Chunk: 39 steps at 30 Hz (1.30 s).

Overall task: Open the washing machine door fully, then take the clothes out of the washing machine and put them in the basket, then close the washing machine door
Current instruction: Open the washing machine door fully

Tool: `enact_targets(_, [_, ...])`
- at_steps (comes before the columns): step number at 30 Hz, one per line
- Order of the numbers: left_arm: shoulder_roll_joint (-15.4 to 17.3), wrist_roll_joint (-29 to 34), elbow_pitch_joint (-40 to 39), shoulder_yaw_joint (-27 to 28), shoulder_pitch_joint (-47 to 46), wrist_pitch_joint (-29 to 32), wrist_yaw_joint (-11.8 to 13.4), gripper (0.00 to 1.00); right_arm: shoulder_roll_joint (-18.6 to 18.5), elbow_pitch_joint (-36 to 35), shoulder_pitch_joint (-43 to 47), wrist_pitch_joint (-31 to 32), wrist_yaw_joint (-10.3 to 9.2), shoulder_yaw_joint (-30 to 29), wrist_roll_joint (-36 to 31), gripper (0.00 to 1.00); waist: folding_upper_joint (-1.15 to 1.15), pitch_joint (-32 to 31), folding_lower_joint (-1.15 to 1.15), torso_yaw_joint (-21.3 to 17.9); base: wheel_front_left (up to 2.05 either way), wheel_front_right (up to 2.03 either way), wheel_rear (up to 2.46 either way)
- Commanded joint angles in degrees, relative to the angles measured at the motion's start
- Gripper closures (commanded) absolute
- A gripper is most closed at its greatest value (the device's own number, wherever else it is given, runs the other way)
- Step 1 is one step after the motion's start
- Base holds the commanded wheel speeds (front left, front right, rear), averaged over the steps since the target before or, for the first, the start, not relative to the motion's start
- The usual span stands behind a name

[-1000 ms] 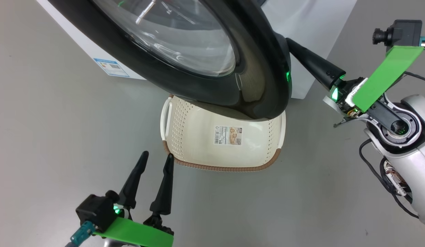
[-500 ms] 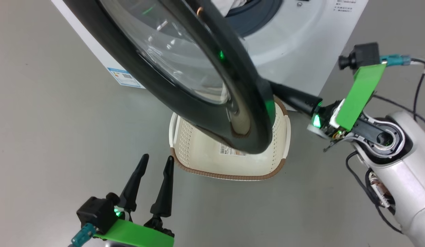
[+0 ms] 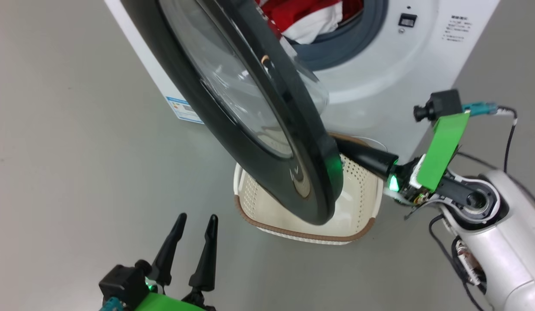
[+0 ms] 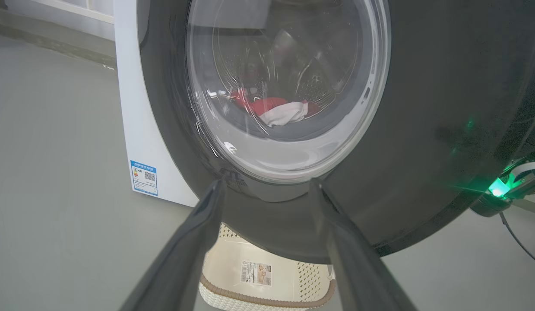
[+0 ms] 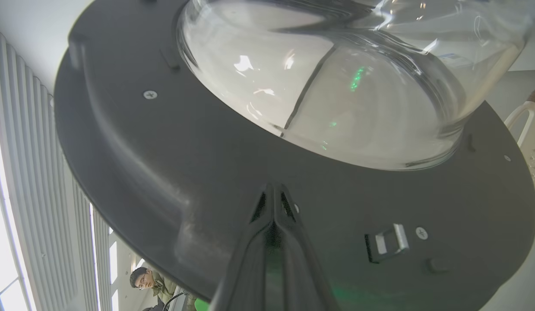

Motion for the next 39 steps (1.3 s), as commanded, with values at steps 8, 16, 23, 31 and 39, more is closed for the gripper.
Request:
enact_targets(8, [0.6, 0.9, -0.5, 1.3, 1.7, -0.7, 0.1, 0.00, 3.7, -0.5, 3.8, 2.8, 0.36, 0.2, -2.2, 1.00, 0.00, -3.2, 0.00, 3.7, 0.00, 0.00, 0.00])
enact_targets(16, [0.6, 1.0, -0.1, 0.8, 3.2, -0.7, 1.1, 0.00, 6.7, 0.2, 6.0, 4.3, 0.36, -0.5, -3.6, 1.00, 0.00, -5.4, 0.00, 6.2, 0.00, 0.00, 0.00])
enact_targets(23, [0.6, 1.2, -0.1, 0.8, 3.8, -0.7, 1.3, 0.00, 8.6, 0.7, 7.0, 5.3, 0.36, -0.8, -4.8, 1.00, 0.00, -6.6, 0.00, 8.3, 0.00, 0.00, 0.00])
enact_targets(31, [0.6, 1.3, -1.2, 1.8, 4.3, -0.7, 2.5, 0.00, 10.1, 1.7, 6.6, 6.4, 0.36, -0.7, -5.3, 1.00, 0.00, -6.7, 0.00, 9.0, 0.00, 0.00, 0.00])
enact_targets(39, [0.6, 1.3, -2.2, 2.6, 4.9, -0.7, 3.4, 0.00, 11.2, 2.4, 6.0, 6.6, 0.36, 0.2, -5.6, 1.00, 0.00, -6.9, 0.00, 9.4, 0.00, 0.00, 0.00])
